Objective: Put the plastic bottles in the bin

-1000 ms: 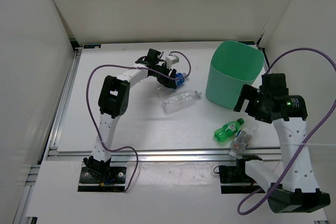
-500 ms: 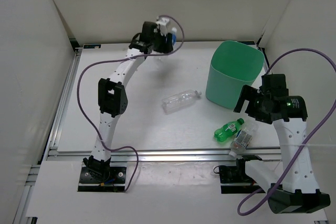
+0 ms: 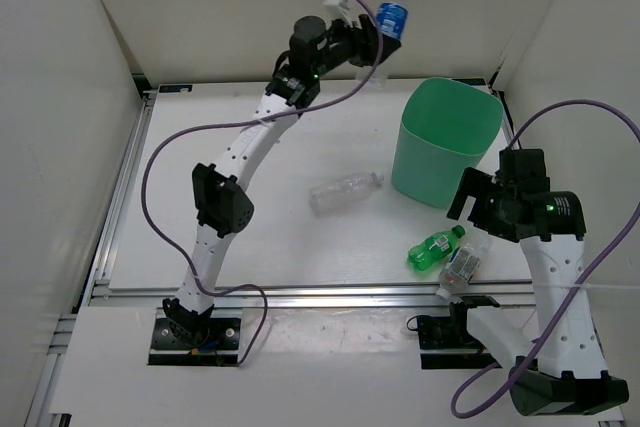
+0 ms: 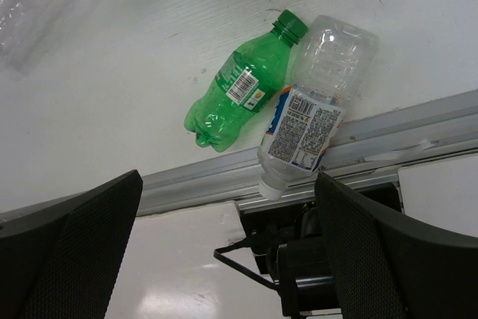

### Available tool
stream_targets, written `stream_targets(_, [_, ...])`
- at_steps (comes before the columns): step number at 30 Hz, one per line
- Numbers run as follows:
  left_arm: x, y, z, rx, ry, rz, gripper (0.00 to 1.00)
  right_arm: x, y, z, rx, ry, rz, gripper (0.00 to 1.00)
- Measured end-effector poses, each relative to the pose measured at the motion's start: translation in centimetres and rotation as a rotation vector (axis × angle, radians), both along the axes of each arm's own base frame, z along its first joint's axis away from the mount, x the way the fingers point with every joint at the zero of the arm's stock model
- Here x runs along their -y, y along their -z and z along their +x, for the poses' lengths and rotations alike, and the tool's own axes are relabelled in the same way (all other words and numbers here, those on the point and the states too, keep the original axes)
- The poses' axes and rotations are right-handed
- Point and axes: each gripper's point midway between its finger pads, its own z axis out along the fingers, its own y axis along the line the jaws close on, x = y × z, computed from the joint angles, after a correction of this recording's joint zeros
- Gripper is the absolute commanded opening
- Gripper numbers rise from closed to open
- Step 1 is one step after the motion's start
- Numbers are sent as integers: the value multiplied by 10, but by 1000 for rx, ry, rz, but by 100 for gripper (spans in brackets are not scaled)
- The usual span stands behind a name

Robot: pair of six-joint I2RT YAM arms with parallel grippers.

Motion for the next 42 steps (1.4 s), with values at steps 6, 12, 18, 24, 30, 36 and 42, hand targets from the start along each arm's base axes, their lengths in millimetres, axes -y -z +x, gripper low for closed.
stream_targets(6, [59,-26,-53,0,206,-205,13,0,-3,-2,17,19,9,100])
stream_targets(12, [64,-44,-63,-18,255,-361,13,-1,-6,-3,37,40,25,100])
stream_targets(18, [70,-35,-63,-75,255,-424,13,-2,-7,-5,49,54,36,100])
stream_targets(24, [89,-48,-83,-60,298,-440,16,-4,-8,-5,51,52,48,100])
stream_targets(30, [107,-56,-108,-47,350,-433,18,-5,-11,-4,60,65,61,100])
stream_targets(36, [131,-34,-122,-48,384,-381,25,-5,-35,-11,111,95,86,100])
stream_targets(42, [157,12,-128,-80,391,-275,81,-6,-80,-20,233,115,118,100])
